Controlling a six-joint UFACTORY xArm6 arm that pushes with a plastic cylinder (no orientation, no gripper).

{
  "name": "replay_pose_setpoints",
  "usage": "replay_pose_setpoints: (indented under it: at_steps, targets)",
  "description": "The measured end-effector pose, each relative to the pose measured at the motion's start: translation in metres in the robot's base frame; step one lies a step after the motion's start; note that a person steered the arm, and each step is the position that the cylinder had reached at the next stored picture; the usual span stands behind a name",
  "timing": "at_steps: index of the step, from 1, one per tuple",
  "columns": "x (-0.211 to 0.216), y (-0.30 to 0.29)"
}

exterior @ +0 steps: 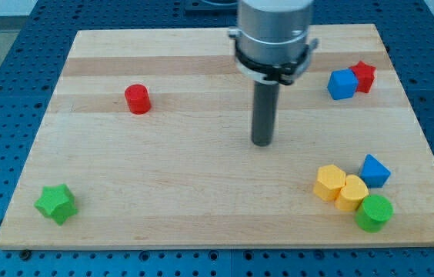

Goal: Push the red circle close to the blue cube

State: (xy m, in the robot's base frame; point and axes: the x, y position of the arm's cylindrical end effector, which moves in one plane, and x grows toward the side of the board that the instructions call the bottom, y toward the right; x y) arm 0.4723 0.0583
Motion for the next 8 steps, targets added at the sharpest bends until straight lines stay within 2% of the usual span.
replay_pose_setpoints:
  at_steps: [1, 5, 7, 8]
  targets:
    - [0.003, -0.024]
    - [0.010, -0.262]
    - [-0.083, -0.259]
    - [-0.086, -0.248]
